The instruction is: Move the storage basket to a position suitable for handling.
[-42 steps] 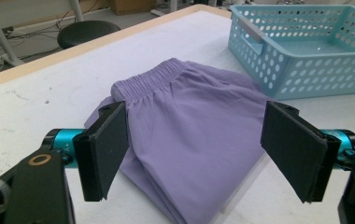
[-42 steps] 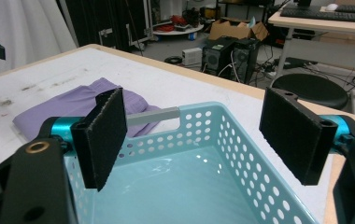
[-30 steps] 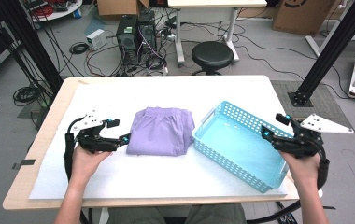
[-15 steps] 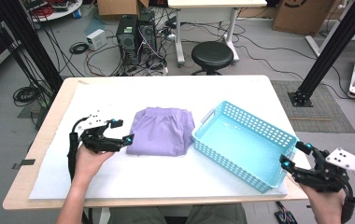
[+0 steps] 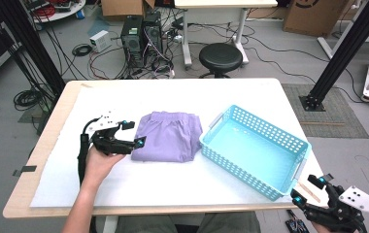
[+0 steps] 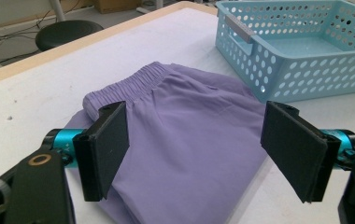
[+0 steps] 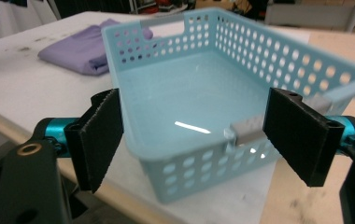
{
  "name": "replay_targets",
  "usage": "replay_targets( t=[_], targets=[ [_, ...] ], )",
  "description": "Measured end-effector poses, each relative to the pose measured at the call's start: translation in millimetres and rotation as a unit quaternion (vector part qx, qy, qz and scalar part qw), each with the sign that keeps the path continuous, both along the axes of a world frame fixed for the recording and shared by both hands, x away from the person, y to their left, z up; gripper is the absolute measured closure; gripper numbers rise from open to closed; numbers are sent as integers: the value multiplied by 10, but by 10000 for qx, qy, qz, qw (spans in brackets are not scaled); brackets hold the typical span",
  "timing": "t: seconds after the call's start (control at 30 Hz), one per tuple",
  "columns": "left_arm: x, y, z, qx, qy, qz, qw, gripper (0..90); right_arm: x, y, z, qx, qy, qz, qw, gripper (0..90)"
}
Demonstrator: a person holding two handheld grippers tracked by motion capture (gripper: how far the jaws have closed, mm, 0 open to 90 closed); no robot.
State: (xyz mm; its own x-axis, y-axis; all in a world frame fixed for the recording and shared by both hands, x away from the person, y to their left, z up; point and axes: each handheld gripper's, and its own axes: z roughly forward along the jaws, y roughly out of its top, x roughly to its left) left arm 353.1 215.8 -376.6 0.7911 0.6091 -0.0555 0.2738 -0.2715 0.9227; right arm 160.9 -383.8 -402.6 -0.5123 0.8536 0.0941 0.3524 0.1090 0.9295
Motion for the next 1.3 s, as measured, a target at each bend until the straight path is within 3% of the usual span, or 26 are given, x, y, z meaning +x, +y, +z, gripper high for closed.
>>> replay_targets(
  t=[0.2,0.4,0.5,0.7,0.8,1.0,1.1,1.3],
  targets=[
    [44,-72,-3,-37,32,-208,9998,236,-10,32,-187,14,398,131,9991,205],
    [48,-151,-16,-161,96,-426,9989,236,13,124,-261,-96,602,253,9978,205],
    [43,-196,-23,-127,105,-529,9985,236,59,139,-291,-123,700,219,9972,205],
    [62,-304,-85,-206,212,-761,9967,236,130,191,-305,-189,720,234,9970,205],
    [81,-461,-125,-207,285,-1010,9943,236,160,194,-304,-197,753,227,9967,203],
    [127,-901,-232,25,403,-1480,9882,236,177,179,-296,-222,751,209,9967,206],
    [145,-1081,-302,184,455,-1589,9861,236,182,173,-295,-222,739,200,9968,206],
    [243,-1365,-407,286,527,-1645,9845,236,190,166,-295,-191,753,192,9968,206]
  ],
)
